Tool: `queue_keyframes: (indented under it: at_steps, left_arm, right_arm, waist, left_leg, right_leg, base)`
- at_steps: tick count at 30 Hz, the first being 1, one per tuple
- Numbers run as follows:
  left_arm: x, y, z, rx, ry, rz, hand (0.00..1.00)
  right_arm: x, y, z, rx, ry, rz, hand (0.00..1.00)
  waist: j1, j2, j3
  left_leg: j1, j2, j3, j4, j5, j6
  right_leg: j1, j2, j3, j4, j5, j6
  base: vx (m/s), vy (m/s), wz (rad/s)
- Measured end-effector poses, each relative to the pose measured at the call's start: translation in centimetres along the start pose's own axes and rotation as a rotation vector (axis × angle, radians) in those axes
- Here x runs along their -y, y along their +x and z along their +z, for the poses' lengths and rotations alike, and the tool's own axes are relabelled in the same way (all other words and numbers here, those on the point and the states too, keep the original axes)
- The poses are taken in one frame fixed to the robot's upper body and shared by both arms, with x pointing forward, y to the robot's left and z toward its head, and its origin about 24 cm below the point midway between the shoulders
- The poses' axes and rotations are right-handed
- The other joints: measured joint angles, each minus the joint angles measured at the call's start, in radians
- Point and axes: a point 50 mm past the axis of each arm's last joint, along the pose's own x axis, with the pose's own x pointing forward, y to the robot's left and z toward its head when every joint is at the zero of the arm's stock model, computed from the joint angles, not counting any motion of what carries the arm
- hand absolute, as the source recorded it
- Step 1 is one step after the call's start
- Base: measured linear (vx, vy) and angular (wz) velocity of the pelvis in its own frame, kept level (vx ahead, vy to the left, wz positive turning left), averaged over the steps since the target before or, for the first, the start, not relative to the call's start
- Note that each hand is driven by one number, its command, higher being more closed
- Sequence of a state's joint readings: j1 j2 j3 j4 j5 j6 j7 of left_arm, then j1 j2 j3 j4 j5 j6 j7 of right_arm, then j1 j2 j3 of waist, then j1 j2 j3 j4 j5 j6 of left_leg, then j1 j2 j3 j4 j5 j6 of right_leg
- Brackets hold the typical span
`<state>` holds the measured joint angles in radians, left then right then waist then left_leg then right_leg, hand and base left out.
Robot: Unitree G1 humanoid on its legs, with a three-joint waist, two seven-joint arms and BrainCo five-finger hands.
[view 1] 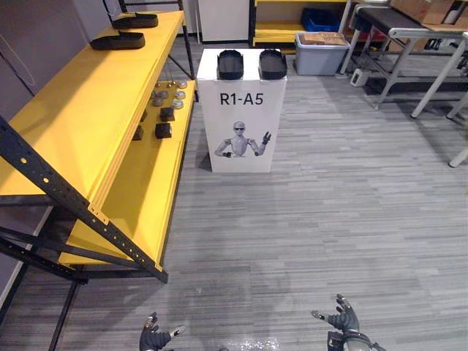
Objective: Walk over and take plastic housings, then place them on the shelf
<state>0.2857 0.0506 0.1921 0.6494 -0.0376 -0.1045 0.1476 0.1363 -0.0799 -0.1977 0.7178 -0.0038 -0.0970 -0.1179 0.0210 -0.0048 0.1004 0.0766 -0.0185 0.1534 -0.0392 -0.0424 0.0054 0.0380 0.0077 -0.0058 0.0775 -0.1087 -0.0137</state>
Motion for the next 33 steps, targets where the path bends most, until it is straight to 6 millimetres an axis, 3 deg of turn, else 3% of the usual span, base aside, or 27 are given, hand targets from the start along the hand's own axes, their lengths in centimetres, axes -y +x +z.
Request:
queue_keyframes:
  at_steps: [2, 5, 7, 9, 11, 13, 14, 16, 17, 18, 19, 20, 21, 22, 23, 24, 25, 26, 28, 30, 31, 33]
  left_arm:
    - [0.4, 0.1, 0.3, 0.007, -0.009, -0.007, 0.0]
    - [0.7, 0.1, 1.1, 0.043, -0.036, -0.012, 0.0]
    - [0.6, 0.1, 1.5, 0.057, -0.038, -0.012, 0.0]
    - [0.6, 0.3, 2.0, 0.078, -0.015, -0.021, 0.0]
    - [0.6, 0.3, 1.9, 0.074, -0.001, -0.025, 0.0]
    - [1.1, 0.7, 2.9, 0.102, 0.014, -0.045, 0.0]
    - [1.7, 1.1, 4.0, 0.13, 0.01, -0.059, 0.0]
    - [2.1, 1.6, 5.4, 0.167, 0.007, -0.062, 0.0]
    - [2.2, 1.8, 5.6, 0.171, 0.012, -0.061, 0.0]
    - [2.9, 2.0, 6.0, 0.175, 0.0, -0.073, 0.0]
    - [3.1, 2.1, 6.3, 0.182, 0.0, -0.077, 0.0]
    - [3.5, 2.1, 6.5, 0.186, -0.012, -0.086, 0.0]
    - [3.9, 2.0, 6.4, 0.182, -0.027, -0.089, 0.0]
    - [4.5, 1.7, 6.0, 0.167, -0.051, -0.099, 0.0]
    - [4.8, 1.4, 5.7, 0.162, -0.061, -0.105, 0.0]
    - [4.9, 1.3, 5.6, 0.162, -0.066, -0.108, 0.0]
    - [5.0, 1.3, 5.7, 0.165, -0.069, -0.112, 0.0]
    - [5.1, 1.2, 5.8, 0.171, -0.073, -0.115, 0.0]
    - [5.2, 1.1, 5.8, 0.173, -0.087, -0.12, 0.0]
    - [4.9, 1.0, 5.4, 0.158, -0.091, -0.109, 0.0]
    - [4.9, 1.0, 5.3, 0.156, -0.092, -0.109, 0.0]
    - [5.1, 0.9, 5.2, 0.153, -0.096, -0.111, 0.0]
  right_arm:
    - [-0.1, 0.3, 0.6, 0.014, 0.009, -0.002, 0.0]
    - [0.4, 0.4, 0.7, 0.016, 0.019, -0.025, 0.0]
    - [0.5, 0.4, 0.7, 0.013, 0.018, -0.032, 0.0]
    - [-0.1, 0.3, 0.6, 0.006, 0.009, -0.014, 0.0]
    - [-0.2, 0.3, 0.6, 0.007, 0.0, -0.008, 0.0]
    - [-0.2, 0.5, 1.0, 0.017, -0.003, -0.008, 0.0]
    - [0.1, 0.6, 1.3, 0.028, -0.025, -0.007, 0.0]
    - [0.5, 0.9, 1.9, 0.045, -0.039, -0.016, 0.0]
    - [0.9, 1.0, 2.0, 0.048, -0.049, -0.025, 0.0]
    - [1.2, 1.4, 3.0, 0.071, -0.059, -0.031, 0.0]
    - [1.1, 1.5, 3.5, 0.087, -0.055, -0.028, 0.0]
    - [0.8, 1.7, 4.2, 0.107, -0.05, -0.022, 0.0]
    - [0.7, 1.7, 4.3, 0.112, -0.047, -0.02, 0.0]
    - [0.5, 1.5, 3.9, 0.106, -0.052, -0.012, 0.0]
    - [0.1, 1.4, 3.8, 0.104, -0.054, -0.001, 0.0]
    - [-0.7, 1.3, 3.9, 0.111, -0.045, 0.017, 0.0]
    - [-1.2, 1.2, 4.1, 0.124, -0.021, 0.023, 0.0]
    - [-1.7, 1.1, 4.3, 0.128, 0.003, 0.029, 0.0]
    - [-2.1, 1.2, 4.2, 0.115, 0.02, 0.034, 0.0]
    - [-2.0, 1.6, 4.2, 0.096, 0.035, 0.019, 0.0]
    - [-1.8, 1.6, 4.0, 0.089, 0.04, 0.009, 0.0]
    - [-0.8, 1.7, 3.5, 0.064, 0.042, -0.027, 0.0]
  waist:
    - [0.007, 0.003, 0.005]
    - [0.018, 0.003, 0.007]
    - [0.021, 0.005, 0.016]
    - [0.016, 0.005, 0.05]
    - [0.015, 0.011, 0.056]
    - [-0.011, 0.018, 0.068]
    - [-0.026, 0.037, 0.088]
    - [-0.043, 0.036, 0.094]
    - [-0.051, 0.028, 0.094]
    - [-0.049, 0.06, 0.095]
    - [-0.053, 0.057, 0.094]
    - [-0.056, 0.061, 0.101]
    - [-0.056, 0.066, 0.109]
    - [-0.051, 0.079, 0.117]
    - [-0.041, 0.077, 0.12]
    - [-0.027, 0.079, 0.121]
    - [-0.008, 0.063, 0.128]
    - [0.001, 0.048, 0.131]
    - [0.026, 0.042, 0.13]
    - [0.049, 0.039, 0.138]
    - [0.051, 0.039, 0.138]
    - [0.047, 0.05, 0.135]
  left_leg:
    - [-0.031, 0.003, 0.016, 0.051, -0.038, 0.007]
    - [-0.081, 0.002, 0.037, 0.169, -0.131, 0.016]
    - [-0.083, 0.001, 0.043, 0.216, -0.187, 0.04]
    - [-0.019, 0.0, 0.034, 0.242, -0.227, 0.061]
    - [0.022, 0.007, 0.028, 0.25, -0.262, 0.059]
    - [0.061, 0.026, -0.017, 0.237, -0.276, 0.058]
    - [0.098, 0.06, -0.05, 0.207, -0.276, 0.057]
    - [0.137, 0.082, -0.087, 0.18, -0.276, 0.013]
    - [0.17, 0.098, -0.1, 0.181, -0.301, -0.037]
    - [0.169, 0.137, -0.095, 0.211, -0.301, -0.071]
    - [0.147, 0.139, -0.096, 0.251, -0.281, -0.102]
    - [0.103, 0.147, -0.085, 0.376, -0.23, -0.111]
    - [0.071, 0.159, -0.079, 0.482, -0.188, -0.095]
    - [-0.012, 0.205, -0.069, 0.738, -0.058, -0.067]
    - [-0.08, 0.243, -0.065, 0.925, -0.02, -0.082]
    - [-0.15, 0.275, -0.04, 1.078, -0.05, -0.082]
    - [-0.235, 0.296, -0.005, 1.175, -0.081, -0.084]
    - [-0.301, 0.299, 0.032, 1.176, -0.097, -0.075]
    - [-0.402, 0.283, 0.102, 1.009, -0.145, -0.085]
    - [-0.43, 0.217, 0.103, 0.705, -0.156, -0.089]
    - [-0.43, 0.193, 0.092, 0.609, -0.149, -0.085]
    - [-0.398, 0.142, 0.069, 0.276, -0.045, -0.082]
  right_leg:
    - [-0.015, 0.0, 0.021, 0.004, -0.005, 0.006]
    - [-0.079, -0.016, 0.026, 0.146, -0.098, 0.041]
    - [-0.161, -0.032, -0.006, 0.346, -0.146, 0.088]
    - [-0.31, -0.083, -0.106, 0.715, -0.16, 0.104]
    - [-0.381, -0.113, -0.165, 0.752, -0.164, 0.099]
    - [-0.447, -0.116, -0.208, 0.686, -0.16, 0.093]
    - [-0.473, -0.088, -0.214, 0.569, -0.139, 0.073]
    - [-0.491, -0.059, -0.196, 0.318, -0.02, 0.044]
    - [-0.487, -0.054, -0.191, 0.26, 0.171, -0.004]
    - [-0.503, -0.038, -0.217, 0.335, 0.154, -0.052]
    - [-0.506, -0.043, -0.224, 0.353, 0.116, -0.051]
    - [-0.479, -0.042, -0.234, 0.365, 0.073, -0.062]
    - [-0.439, -0.034, -0.244, 0.352, 0.055, -0.065]
    - [-0.321, -0.012, -0.254, 0.28, 0.039, -0.076]
    - [-0.236, 0.013, -0.253, 0.211, 0.037, -0.079]
    - [-0.156, 0.034, -0.245, 0.155, 0.036, -0.082]
    - [-0.077, 0.044, -0.232, 0.097, 0.032, -0.087]
    - [-0.023, 0.044, -0.222, 0.048, 0.032, -0.087]
    - [0.045, 0.042, -0.188, -0.018, 0.032, -0.086]
    - [0.091, 0.028, -0.137, -0.044, 0.019, -0.066]
    - [0.11, 0.021, -0.127, -0.057, 0.01, -0.058]
    - [0.161, 0.008, -0.083, -0.069, -0.043, -0.024]
  base:
    - [0.02, 0.031, -0.28]
    - [0.06, 0.037, -0.16]
    - [0.09, 0.046, -0.14]
    - [0.2, 0.053, 0.01]
    - [0.32, 0.03, 0.14]
    - [0.46, -0.042, 0.64]
    - [0.61, -0.129, 0.95]
    - [0.48, -0.131, 0.85]
    - [0.62, -0.244, 0.44]
    - [0.74, -0.305, 0.39]
    - [0.76, -0.32, 0.2]
    - [0.5, -0.217, 0.24]
    - [0.62, -0.248, 0.29]
    - [0.61, -0.231, 0.23]
    - [0.59, -0.23, 0.08]
    - [0.56, -0.219, -0.14]
    - [0.5, -0.19, -0.19]
    - [0.56, -0.193, -0.22]
    - [0.44, -0.085, -0.41]
    - [0.44, 0.052, -0.71]
    - [0.45, 0.125, -0.61]
    - [0.43, 0.195, -0.54]
